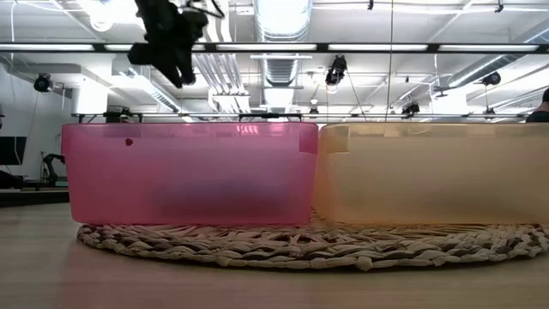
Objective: Pick and place Granola Bars by type
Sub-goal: Put the blue granola bar into the transparent bin
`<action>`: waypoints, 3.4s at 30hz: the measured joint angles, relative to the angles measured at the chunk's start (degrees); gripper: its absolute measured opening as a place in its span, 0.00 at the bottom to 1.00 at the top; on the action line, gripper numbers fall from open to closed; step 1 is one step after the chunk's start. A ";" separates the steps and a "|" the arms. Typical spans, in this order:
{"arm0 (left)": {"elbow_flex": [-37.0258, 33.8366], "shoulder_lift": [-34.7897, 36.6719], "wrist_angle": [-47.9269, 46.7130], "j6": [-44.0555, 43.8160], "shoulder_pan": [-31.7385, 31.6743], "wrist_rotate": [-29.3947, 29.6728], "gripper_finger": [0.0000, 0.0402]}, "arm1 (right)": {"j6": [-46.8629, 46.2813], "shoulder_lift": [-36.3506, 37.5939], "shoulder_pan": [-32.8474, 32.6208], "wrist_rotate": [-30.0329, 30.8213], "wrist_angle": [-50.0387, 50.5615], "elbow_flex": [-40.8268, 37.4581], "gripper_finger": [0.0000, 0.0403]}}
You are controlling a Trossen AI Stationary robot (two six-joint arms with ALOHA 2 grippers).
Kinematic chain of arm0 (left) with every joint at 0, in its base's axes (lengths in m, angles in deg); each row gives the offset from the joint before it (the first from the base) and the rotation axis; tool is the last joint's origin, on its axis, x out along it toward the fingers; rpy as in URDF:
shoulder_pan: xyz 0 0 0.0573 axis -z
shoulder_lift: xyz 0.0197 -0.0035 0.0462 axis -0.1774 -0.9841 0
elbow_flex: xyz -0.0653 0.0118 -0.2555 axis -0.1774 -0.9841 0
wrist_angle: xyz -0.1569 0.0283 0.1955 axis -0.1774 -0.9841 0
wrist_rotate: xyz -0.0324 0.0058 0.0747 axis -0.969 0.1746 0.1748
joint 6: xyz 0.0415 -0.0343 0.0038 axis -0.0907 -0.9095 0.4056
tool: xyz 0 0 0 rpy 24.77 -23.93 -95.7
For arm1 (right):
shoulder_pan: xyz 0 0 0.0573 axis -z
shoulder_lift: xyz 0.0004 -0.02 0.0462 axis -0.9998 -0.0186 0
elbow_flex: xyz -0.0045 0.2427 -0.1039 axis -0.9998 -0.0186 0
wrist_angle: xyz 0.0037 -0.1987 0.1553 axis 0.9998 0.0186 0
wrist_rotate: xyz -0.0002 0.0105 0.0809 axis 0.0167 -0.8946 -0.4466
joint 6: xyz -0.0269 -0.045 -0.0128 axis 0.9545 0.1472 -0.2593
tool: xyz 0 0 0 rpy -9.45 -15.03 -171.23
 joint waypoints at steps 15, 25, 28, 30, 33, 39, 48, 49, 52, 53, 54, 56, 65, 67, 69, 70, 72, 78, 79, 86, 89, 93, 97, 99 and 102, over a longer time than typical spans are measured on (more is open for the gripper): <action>-0.07 -18.85 1.73 1.78 -0.29 -1.75 0.62 | -2.11 0.83 -1.52 2.50 2.79 -0.11 0.02; -0.09 -26.16 8.75 1.52 -0.66 -3.80 0.62 | -2.32 0.83 -1.50 2.48 3.94 -0.13 0.02; -0.09 -28.23 8.95 1.59 -0.66 -4.46 0.62 | -2.32 0.83 -1.50 2.47 4.25 -0.13 0.02; -0.09 -29.31 9.07 1.59 -0.66 -4.54 0.62 | -2.36 0.83 -1.50 2.45 4.38 -0.13 0.02; -0.09 -30.45 9.44 1.59 -0.66 -5.13 0.62 | -2.64 0.85 -1.50 2.43 4.41 -0.13 0.02; -0.11 -31.72 10.14 2.03 -0.66 -5.68 0.62 | -3.99 0.87 -1.50 2.37 5.09 -0.13 0.02; -0.17 -31.74 10.05 3.52 -0.66 -5.86 0.62 | -5.34 1.07 -1.50 2.34 6.42 -0.13 0.02; -0.17 -31.74 10.05 3.54 -0.66 -6.33 0.62 | -5.34 1.07 -1.50 2.34 6.41 -0.13 0.02; -0.21 -31.74 10.05 4.38 -0.50 -6.98 0.62 | -5.61 1.07 -1.50 2.34 6.39 -0.13 0.02; -0.33 -31.74 10.10 4.79 -0.46 -6.99 0.62 | -5.62 1.07 -1.50 2.34 6.39 -0.13 0.02; -0.55 -31.74 10.10 5.14 -0.46 -6.99 0.62 | -5.62 1.07 -1.50 2.34 6.39 -0.13 0.02; -1.25 -31.74 10.27 5.71 -0.46 -6.99 0.62 | -5.69 1.07 -1.50 2.34 6.35 -0.13 0.02; -4.94 -31.74 12.40 4.57 -0.47 -7.58 0.62 | -5.71 1.07 -1.50 2.37 6.28 -0.13 0.02; -4.98 -31.74 13.36 4.52 -0.48 -8.79 0.62 | -5.71 1.07 -1.51 2.37 6.26 -0.13 0.02; -4.98 -31.72 14.17 4.52 -0.46 -9.07 0.62 | -5.73 1.07 -1.50 2.37 6.24 -0.13 0.02; -4.98 -31.72 14.59 4.52 -0.46 -9.14 0.62 | -5.73 1.07 -1.50 2.37 6.22 -0.13 0.02; -5.03 -31.76 15.16 4.50 -0.46 -9.64 0.62 | -5.73 1.07 -1.50 2.37 6.14 -0.13 0.02; -5.79 -31.80 16.32 4.47 -0.46 -9.97 0.62 | -5.71 1.07 -1.50 2.37 6.11 -0.13 0.02; -6.09 -31.80 16.33 4.40 -0.46 -9.97 0.62 | -5.71 1.07 -1.51 2.37 6.09 -0.13 0.02; -8.62 -31.80 18.69 2.94 -0.48 -9.96 0.62 | -5.60 1.07 -1.50 2.39 6.04 -0.13 0.02; -8.86 -31.80 18.87 2.92 -0.48 -9.94 0.62 | -5.49 1.07 -1.50 2.39 6.02 -0.13 0.02; -8.90 -31.80 18.99 2.86 -0.48 -9.94 0.59 | -5.37 1.07 -1.50 2.39 5.96 -0.11 0.02; -8.90 -31.80 18.99 2.81 -0.48 -9.97 0.49 | -5.36 1.07 -1.50 2.39 5.94 -0.11 0.02; -8.90 -31.80 19.03 2.81 -0.48 -10.22 0.41 | -5.36 1.07 -1.50 2.39 5.94 -0.11 0.02; -8.90 -31.80 19.04 2.81 -0.54 -10.51 0.32 | -5.34 1.07 -1.50 2.39 5.94 -0.11 0.02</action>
